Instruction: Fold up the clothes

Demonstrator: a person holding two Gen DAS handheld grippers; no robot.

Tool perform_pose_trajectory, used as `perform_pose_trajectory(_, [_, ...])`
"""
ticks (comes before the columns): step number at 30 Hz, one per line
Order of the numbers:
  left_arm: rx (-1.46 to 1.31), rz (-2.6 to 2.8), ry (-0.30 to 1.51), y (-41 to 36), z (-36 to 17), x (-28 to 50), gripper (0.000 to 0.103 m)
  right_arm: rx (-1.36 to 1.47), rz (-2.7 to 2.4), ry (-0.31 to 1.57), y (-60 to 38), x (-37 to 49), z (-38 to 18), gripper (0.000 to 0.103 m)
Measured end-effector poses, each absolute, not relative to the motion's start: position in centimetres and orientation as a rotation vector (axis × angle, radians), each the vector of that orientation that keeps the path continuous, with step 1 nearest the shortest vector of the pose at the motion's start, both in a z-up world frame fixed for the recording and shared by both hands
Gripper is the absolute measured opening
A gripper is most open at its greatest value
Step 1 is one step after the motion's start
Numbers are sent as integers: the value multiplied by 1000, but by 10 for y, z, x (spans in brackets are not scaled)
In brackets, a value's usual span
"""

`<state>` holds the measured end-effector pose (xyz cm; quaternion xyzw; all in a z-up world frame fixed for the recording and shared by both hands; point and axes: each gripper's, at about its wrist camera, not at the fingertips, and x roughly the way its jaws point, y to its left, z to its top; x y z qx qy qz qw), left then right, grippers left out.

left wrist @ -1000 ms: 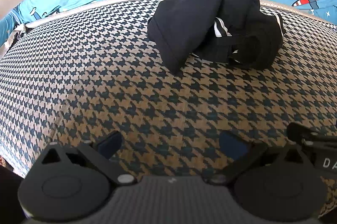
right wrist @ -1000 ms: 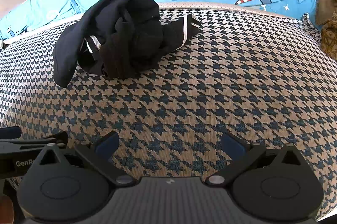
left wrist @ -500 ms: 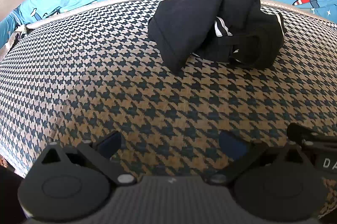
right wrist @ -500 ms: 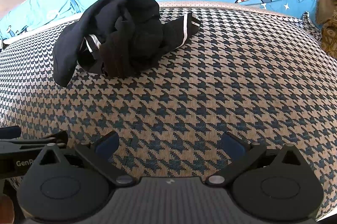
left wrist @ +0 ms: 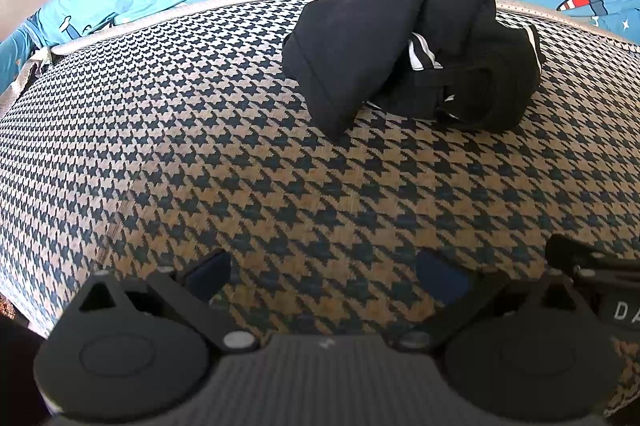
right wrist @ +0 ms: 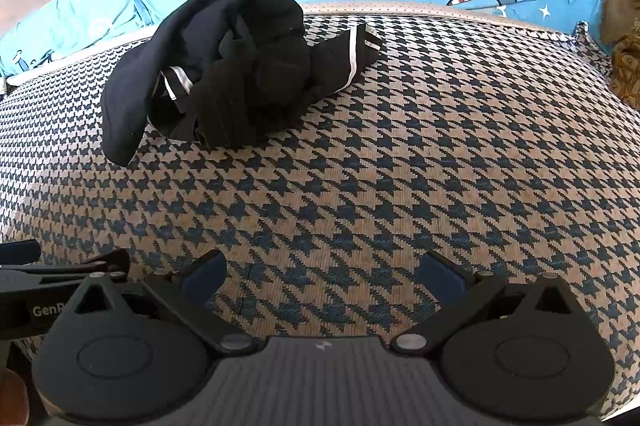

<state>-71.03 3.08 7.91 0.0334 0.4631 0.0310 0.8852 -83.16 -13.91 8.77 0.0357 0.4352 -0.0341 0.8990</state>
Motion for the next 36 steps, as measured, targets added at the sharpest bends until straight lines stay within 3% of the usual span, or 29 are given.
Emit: perform_pose_trajectory(36, [48, 67, 984, 32, 77, -707, 103, 74, -68, 912, -140, -831, 85, 103])
